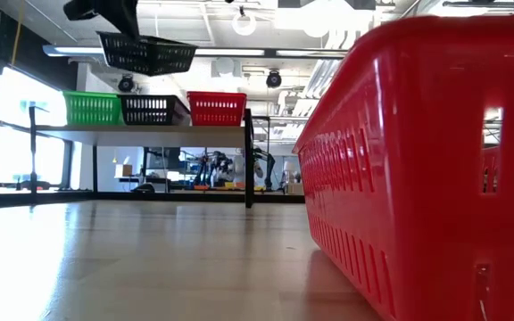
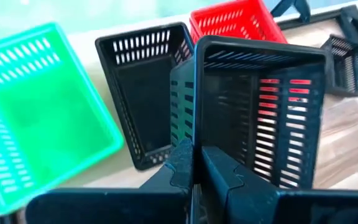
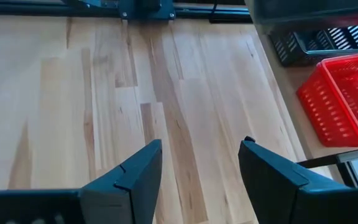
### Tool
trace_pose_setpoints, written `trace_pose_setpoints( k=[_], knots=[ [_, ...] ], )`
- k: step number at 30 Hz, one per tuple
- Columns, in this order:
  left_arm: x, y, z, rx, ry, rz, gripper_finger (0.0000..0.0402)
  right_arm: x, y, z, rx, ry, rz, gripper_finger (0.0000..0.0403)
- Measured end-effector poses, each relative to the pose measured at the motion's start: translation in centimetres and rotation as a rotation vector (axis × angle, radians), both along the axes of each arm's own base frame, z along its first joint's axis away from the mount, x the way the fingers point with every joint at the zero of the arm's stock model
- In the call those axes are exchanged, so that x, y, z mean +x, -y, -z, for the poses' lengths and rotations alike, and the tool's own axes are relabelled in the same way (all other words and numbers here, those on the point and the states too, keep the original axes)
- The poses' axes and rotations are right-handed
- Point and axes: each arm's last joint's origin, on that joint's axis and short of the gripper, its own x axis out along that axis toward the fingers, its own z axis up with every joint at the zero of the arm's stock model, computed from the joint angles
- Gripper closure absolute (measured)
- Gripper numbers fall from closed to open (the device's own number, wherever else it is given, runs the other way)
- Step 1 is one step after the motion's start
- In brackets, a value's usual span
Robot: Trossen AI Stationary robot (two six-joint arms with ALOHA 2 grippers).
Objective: Stack baskets on shelf by color
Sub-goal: Stack the bottom black bin on top of the black bin on the shelf
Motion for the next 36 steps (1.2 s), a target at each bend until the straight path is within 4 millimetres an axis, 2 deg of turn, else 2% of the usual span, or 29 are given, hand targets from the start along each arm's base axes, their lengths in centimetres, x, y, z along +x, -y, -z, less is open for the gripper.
trace_pose_setpoints(
  k=[6, 13, 23, 30, 36],
  knots=[
    [-1.1, -2.4, -0.3, -0.011, 0.082, -0.037, 0.0398, 0.1, 0.7, 0.1, -0.019, -0.013, 0.001, 0.0206],
    [-2.4, -4.1, -0.2, -0.060, 0.139, -0.127, 0.0398, -0.3, 3.6, -0.3, -0.155, -0.078, 0.013, 0.0206],
    [-2.8, -7.5, 1.3, -0.177, 0.155, -0.194, 0.0398, -2.3, 9.3, -2.7, -0.206, -0.119, -0.029, 0.0206],
    [-2.4, -9.6, 2.7, -0.253, 0.143, -0.225, 0.0398, -3.4, 11.3, -3.8, -0.235, -0.131, -0.062, 0.0206],
    [-1.8, -10.6, 3.6, -0.299, 0.133, -0.249, 0.0398, -3.6, 12.2, -3.8, -0.269, -0.164, -0.087, 0.0206]
  ],
)
